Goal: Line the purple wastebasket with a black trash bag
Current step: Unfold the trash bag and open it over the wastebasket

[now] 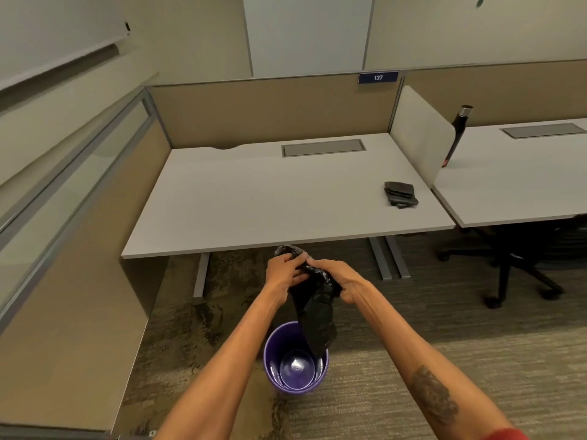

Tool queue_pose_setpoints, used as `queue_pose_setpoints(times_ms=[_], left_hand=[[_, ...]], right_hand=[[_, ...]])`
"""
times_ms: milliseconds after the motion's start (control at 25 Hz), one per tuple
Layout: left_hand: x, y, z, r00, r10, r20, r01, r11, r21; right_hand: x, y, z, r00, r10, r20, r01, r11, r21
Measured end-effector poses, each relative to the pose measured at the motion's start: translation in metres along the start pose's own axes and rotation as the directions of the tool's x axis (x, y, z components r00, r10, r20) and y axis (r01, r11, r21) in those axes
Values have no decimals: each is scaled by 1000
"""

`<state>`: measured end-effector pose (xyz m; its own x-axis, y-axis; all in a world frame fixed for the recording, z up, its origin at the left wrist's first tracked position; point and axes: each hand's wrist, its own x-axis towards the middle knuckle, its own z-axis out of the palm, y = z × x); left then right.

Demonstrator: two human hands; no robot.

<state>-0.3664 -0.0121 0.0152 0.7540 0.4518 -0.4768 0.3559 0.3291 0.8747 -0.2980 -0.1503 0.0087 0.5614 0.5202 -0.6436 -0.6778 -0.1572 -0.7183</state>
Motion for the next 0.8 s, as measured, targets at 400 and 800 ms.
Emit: queue_pose_setpoints(times_ms=[400,800], left_hand=[[12,-13,-34,998,-15,54,16,1000,-8],[24,14,-59,953,-247,-174,61,722,-689]], right_hand=[[8,-2,-4,997,-30,-77,59,906,419],[11,-1,-17,970,-70,-233,182,845,502]])
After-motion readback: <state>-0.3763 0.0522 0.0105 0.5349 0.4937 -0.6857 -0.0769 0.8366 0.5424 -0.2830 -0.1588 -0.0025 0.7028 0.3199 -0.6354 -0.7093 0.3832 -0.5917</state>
